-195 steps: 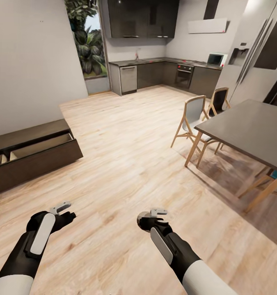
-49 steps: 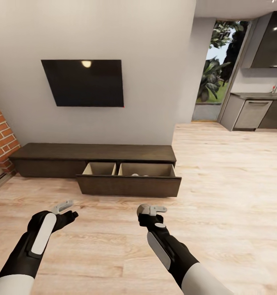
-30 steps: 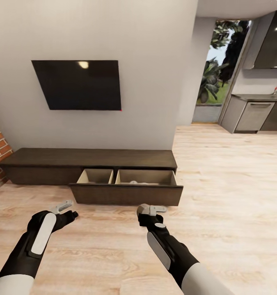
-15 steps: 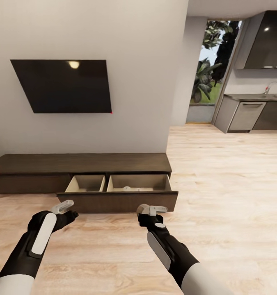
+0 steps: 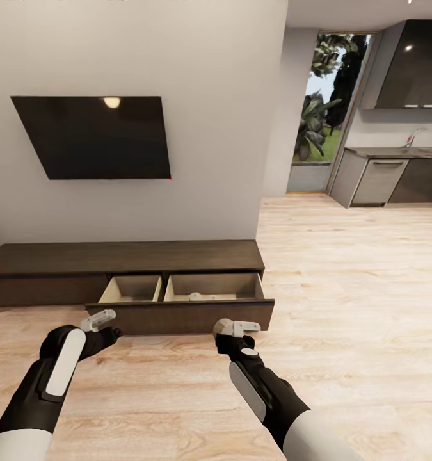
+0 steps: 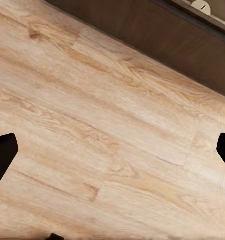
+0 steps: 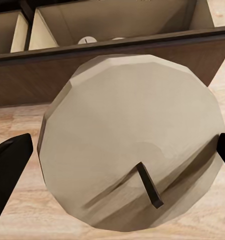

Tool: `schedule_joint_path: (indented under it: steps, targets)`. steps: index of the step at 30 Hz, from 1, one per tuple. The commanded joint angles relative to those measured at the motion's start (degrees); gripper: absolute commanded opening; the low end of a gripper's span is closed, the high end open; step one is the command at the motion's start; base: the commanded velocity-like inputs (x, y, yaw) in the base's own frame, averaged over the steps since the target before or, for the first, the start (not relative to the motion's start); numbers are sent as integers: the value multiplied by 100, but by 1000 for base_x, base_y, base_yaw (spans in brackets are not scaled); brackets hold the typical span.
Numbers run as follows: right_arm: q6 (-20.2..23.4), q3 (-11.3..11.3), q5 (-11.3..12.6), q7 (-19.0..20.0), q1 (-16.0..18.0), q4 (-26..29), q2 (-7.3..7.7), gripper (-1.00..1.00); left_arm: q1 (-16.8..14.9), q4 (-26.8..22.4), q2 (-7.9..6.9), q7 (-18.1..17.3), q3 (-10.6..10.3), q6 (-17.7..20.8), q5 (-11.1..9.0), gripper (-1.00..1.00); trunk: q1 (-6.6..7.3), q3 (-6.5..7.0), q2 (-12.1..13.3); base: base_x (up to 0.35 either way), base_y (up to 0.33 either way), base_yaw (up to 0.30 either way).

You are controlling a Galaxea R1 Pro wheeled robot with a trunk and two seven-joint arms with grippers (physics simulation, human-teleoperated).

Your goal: Place each of the two pumpkins and all three candles from the living room inside a cabinet in the living room (use any cabinet), then make sure every cabinet is closed, and position the cauldron so it is next to a table in the living room.

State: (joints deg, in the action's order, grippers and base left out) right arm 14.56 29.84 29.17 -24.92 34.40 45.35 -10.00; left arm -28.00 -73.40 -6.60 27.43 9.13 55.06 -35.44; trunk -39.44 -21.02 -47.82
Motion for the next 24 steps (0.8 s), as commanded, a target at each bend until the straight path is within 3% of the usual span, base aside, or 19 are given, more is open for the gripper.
schedule_joint_path:
  steps: [1,7,11,12,18,21,24]
  targets:
    - [25,13,27,-40,6,7,0,-100,-3,-23,-1,52,-1,74,-60,100,22,11,36,0,0,0]
    - [233,11,27,-60,7,294,0,-100,1,-447,-3,60,-27,406,-59,100,153,119,277,0,0,0]
    - [1482,-111,87,-72,16,1043,0,-100,11,-741,15,67,-60,438,-62,100,241,191,437,0,0,0]
    - [1932,-278,103,-90,20,1234,0,-100,13,-773,21,73,-125,441,-57,100,263,209,477,0,0,0]
    - [3354,-1290,112,-407,59,1731,0,-100,14,-868,23,78,-491,441,-54,100,351,280,638,0,0,0]
    - [3632,-1622,94,-447,62,1988,0,-100,14,-995,13,79,-492,441,-81,100,351,280,638,0,0,0]
    - [3738,-1769,115,-458,61,2134,0,-100,14,-1083,5,67,-469,440,-99,100,351,280,638,0,0,0]
